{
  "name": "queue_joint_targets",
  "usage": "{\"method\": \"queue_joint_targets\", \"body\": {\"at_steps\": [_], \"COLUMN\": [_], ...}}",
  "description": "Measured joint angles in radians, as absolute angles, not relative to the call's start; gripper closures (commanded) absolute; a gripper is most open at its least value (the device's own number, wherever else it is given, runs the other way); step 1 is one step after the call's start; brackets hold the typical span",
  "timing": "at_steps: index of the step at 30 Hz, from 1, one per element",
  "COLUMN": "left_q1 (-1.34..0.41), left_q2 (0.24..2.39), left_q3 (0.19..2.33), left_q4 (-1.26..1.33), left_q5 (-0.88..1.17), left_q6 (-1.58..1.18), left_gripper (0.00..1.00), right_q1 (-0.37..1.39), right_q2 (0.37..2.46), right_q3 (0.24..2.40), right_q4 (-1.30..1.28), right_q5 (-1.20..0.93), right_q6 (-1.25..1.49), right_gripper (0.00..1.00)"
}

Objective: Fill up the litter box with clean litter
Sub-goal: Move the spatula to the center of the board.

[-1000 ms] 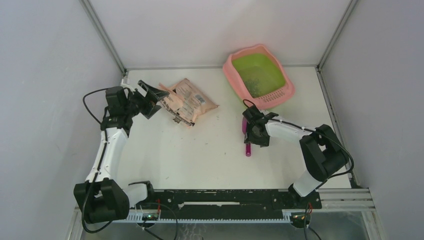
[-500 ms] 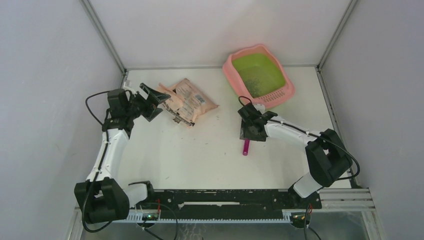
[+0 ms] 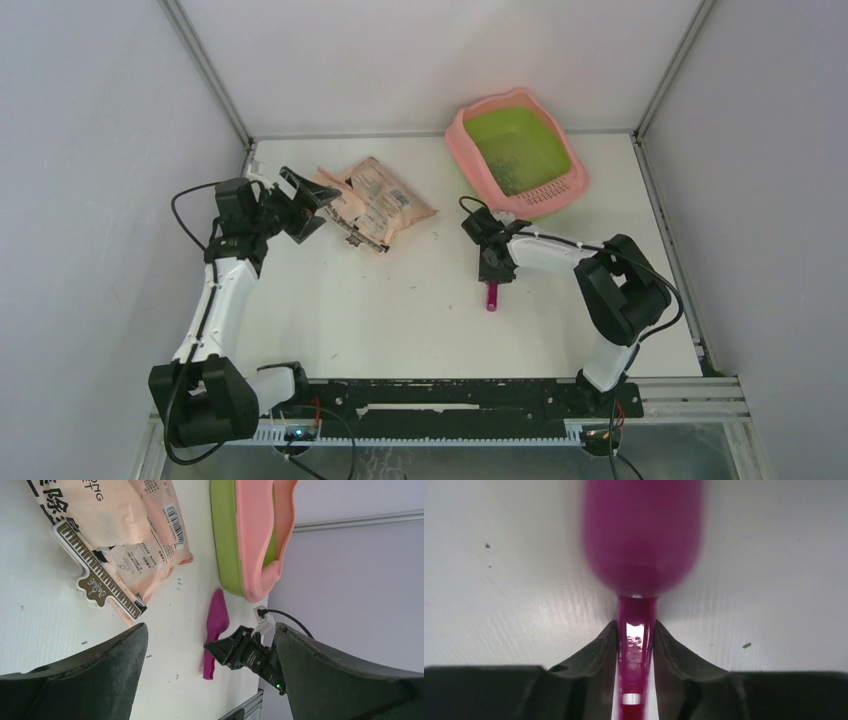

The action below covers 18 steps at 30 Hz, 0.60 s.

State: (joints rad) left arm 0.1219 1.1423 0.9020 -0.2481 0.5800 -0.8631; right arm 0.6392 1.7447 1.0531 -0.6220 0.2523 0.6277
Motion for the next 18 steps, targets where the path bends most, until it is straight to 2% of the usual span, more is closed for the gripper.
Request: {"method": "queue_joint_targets", "body": {"at_steps": [2,5,11,16,18], "left_q1": [0.122,0.122,0.122,0.123,0.123], "left_q2": [1.142,1.142,1.143,1.145,1.15], "left_q3": [0.899,0.896,0.895,0.879,0.879], "left_q4": [-0.248,-0.248,-0.241,-0.225,-0.219], "left_q5": [0.58,0.58,0.58,0.58,0.58], "left_q6": [-0.863,-0.863,-0.863,-0.863,-0.863], "left_gripper": [0.0,0.0,0.0,0.0,0.0], "right_q1": [0.65,0.678,0.725,0.71,0.686], "right_q2": [1.751,1.76,1.821,1.946,2.008], "right_q3": [1.058,1.071,1.153,1.347,1.462], "right_q4": [-0.618,-0.621,-0.645,-0.673,-0.69], "right_q5": [0.254,0.261,0.277,0.296,0.309], "right_q6": [0.615,0.586,0.489,0.363,0.315], "right_gripper": [0.8,0.85,0.85,0.85,0.82]}}
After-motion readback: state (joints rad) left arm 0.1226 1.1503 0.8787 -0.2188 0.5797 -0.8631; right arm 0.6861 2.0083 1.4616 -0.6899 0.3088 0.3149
